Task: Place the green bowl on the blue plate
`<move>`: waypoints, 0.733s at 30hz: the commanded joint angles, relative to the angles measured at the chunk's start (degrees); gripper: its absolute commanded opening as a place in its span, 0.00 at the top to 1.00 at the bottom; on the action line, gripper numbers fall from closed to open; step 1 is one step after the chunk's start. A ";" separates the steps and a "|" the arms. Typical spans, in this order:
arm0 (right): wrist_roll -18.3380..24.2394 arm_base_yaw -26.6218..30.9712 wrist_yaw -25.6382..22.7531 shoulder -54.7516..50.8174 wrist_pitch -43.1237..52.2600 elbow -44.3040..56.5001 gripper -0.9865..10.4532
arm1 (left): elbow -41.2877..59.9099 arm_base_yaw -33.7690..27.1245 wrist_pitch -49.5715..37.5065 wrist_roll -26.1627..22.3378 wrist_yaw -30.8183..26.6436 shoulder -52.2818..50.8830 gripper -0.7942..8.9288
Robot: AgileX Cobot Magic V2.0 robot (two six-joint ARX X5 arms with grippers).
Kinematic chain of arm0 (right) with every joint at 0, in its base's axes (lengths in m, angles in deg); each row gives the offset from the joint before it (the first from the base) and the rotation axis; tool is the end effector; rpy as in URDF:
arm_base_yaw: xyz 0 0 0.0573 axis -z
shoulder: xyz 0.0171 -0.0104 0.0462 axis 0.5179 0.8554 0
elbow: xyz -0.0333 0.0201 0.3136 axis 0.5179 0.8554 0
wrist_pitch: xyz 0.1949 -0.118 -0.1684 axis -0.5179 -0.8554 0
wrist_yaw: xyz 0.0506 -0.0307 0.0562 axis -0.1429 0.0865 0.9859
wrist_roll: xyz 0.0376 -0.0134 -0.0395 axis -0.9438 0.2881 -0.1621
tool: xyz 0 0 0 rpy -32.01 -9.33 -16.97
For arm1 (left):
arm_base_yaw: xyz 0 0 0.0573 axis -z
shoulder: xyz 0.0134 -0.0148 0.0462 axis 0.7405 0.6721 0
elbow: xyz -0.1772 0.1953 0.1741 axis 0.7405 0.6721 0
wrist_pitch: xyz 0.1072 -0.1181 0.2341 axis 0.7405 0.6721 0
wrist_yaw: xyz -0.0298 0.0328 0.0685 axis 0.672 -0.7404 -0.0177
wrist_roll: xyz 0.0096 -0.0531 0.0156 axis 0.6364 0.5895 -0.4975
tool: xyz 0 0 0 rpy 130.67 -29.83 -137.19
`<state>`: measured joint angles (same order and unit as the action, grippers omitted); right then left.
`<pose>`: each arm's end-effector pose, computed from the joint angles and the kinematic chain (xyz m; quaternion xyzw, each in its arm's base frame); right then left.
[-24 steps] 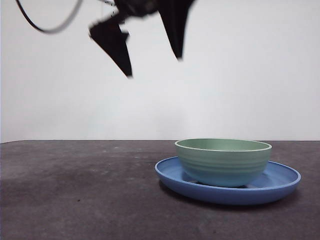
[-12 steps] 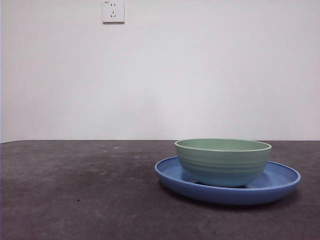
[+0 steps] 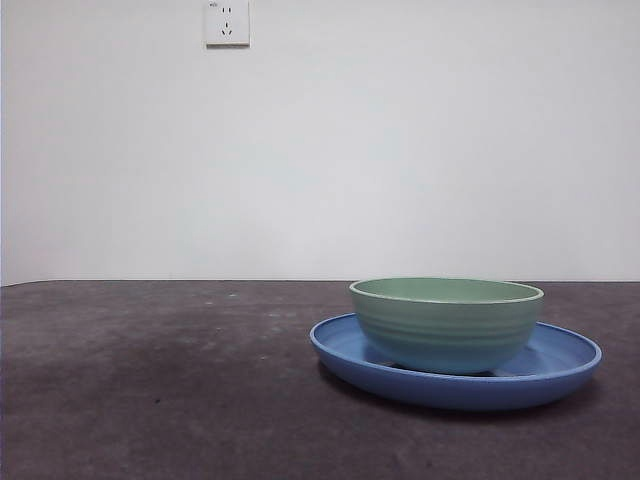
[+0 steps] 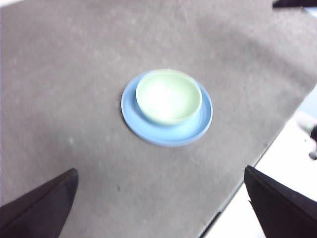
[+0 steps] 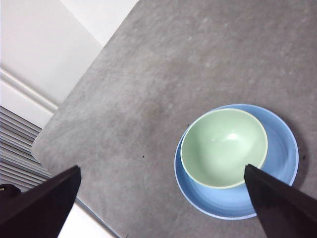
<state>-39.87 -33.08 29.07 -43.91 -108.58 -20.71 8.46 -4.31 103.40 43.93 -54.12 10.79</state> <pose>0.0993 0.0257 0.3844 0.1821 0.3077 0.3395 0.8700 0.0738 -0.0747 0.4366 0.0770 0.2815 -0.3957 0.8708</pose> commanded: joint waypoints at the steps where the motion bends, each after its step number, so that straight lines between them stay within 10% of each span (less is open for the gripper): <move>1: 1.49 -0.13 -0.02 0.20 -0.35 -1.01 0.43 | 4.31 0.44 -2.25 2.12 0.22 -3.06 0.34; 22: 1.68 -0.13 -0.09 1.31 -5.62 -1.01 0.43 | 15.74 0.44 -6.36 6.51 0.20 -11.74 0.34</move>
<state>-38.85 -33.06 29.04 -43.32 -114.24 -20.71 24.64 -4.31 97.67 50.20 -54.12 -1.01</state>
